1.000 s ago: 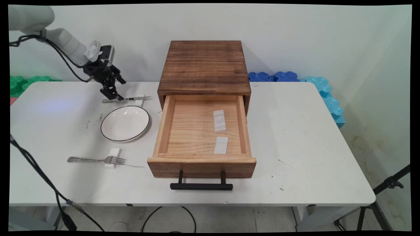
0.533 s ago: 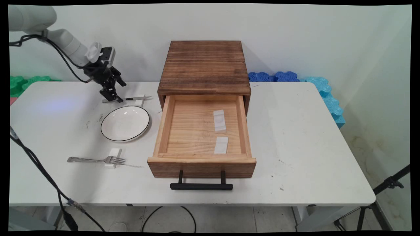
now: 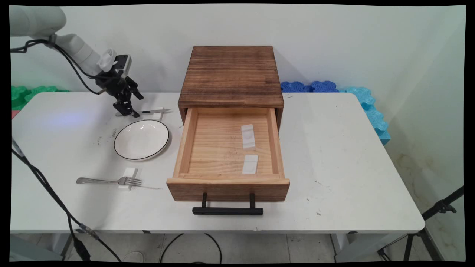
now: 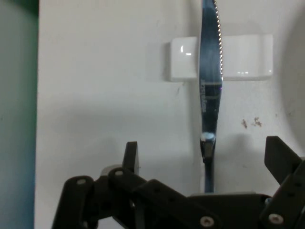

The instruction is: Pick up the knife from the left of the white plate

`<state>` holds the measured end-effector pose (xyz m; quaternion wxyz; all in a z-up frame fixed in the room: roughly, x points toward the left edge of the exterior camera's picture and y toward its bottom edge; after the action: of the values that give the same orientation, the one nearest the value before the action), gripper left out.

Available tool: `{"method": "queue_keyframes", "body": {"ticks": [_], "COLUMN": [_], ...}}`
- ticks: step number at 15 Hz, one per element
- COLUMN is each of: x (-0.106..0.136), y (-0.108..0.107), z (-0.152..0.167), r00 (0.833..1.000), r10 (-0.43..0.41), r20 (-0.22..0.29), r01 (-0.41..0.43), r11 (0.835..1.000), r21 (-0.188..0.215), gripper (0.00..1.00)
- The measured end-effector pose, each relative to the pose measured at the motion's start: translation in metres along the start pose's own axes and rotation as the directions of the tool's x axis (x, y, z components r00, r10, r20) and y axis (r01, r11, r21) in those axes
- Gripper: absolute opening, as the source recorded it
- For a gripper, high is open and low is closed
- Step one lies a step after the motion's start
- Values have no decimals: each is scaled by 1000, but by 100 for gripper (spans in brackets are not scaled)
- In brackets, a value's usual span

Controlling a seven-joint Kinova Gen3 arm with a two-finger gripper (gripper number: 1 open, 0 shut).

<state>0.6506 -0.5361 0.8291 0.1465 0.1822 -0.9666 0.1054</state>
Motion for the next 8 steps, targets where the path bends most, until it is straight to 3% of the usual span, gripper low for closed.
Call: {"method": "queue_keyframes", "body": {"ticks": [8], "x": [-1], "y": [-3], "z": [6], "r00": [1000], "r10": [2], "r20": [-3], "r01": [-2], "r11": [1000], "r21": [-10], "gripper": [100]}}
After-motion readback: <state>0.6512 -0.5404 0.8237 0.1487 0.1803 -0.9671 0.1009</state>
